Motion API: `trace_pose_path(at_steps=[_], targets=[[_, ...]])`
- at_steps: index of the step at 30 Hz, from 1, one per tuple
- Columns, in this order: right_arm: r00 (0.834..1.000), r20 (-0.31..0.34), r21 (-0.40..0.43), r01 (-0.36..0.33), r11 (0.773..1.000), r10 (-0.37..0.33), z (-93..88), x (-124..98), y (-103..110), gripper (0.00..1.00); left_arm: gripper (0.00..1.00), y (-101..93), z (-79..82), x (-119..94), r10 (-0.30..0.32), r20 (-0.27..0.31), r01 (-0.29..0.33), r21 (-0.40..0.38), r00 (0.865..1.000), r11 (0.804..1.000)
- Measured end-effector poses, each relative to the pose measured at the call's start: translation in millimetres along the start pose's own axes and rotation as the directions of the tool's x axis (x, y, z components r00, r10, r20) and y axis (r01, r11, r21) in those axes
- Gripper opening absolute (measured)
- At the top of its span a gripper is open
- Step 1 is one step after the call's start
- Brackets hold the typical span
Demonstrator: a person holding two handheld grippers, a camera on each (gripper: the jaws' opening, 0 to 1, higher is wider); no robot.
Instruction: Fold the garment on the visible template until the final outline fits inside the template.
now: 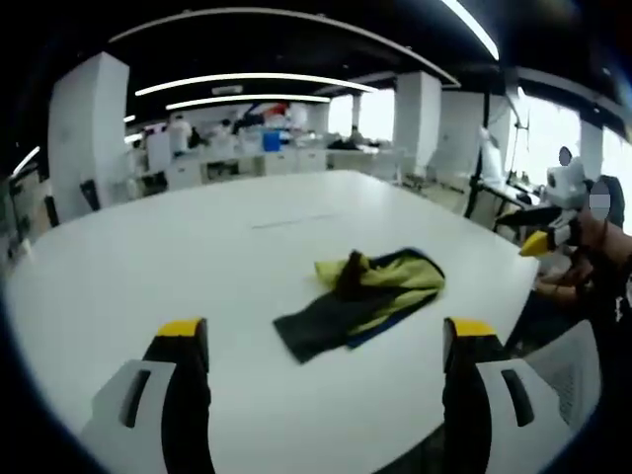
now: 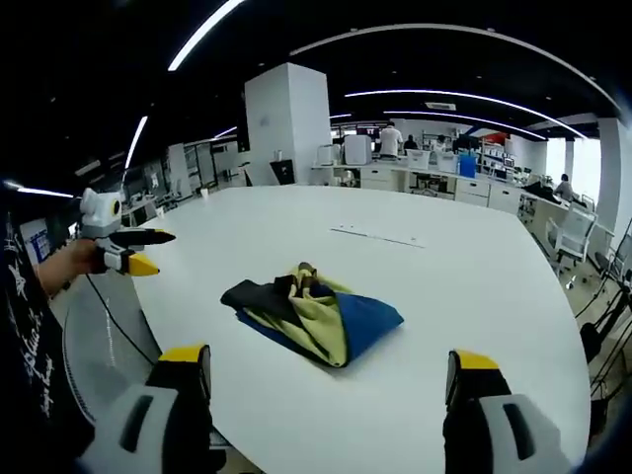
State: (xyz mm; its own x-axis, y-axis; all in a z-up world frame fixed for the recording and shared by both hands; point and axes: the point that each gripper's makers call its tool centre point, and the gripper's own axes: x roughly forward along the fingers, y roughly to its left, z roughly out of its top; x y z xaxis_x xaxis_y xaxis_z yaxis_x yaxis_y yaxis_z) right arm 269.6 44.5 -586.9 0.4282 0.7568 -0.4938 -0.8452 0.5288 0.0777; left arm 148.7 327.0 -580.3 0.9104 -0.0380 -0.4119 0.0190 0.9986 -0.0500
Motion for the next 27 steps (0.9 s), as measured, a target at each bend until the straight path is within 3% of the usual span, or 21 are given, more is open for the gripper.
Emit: trace_pose_path(at_steps=[16, 21, 27], targets=[[1.000, -0.005, -0.017, -0.014, 1.000, 0.014, 2.1, 8.4, 2.2, 0.99, 0.97, 6.2, -1.8, -1.1, 0.028, 0.008, -0.027, -0.011, 1.000, 1.000], [1.000, -0.009, -0.013, -0.013, 1.000, 0.013, 1.2, 8.8, 1.8, 0.99, 0.89, 13.7, -2.2, -3.6, 0.059, 0.001, -0.059, 0.007, 0.998, 0.998], [1.000, -0.009, -0.015, -0.003, 1.000, 0.003, 2.8, 8.9, -0.8, 0.99, 0.92, 13.2, -1.5, -2.5, 0.048, -0.006, -0.048, 0.016, 0.999, 0.999]])
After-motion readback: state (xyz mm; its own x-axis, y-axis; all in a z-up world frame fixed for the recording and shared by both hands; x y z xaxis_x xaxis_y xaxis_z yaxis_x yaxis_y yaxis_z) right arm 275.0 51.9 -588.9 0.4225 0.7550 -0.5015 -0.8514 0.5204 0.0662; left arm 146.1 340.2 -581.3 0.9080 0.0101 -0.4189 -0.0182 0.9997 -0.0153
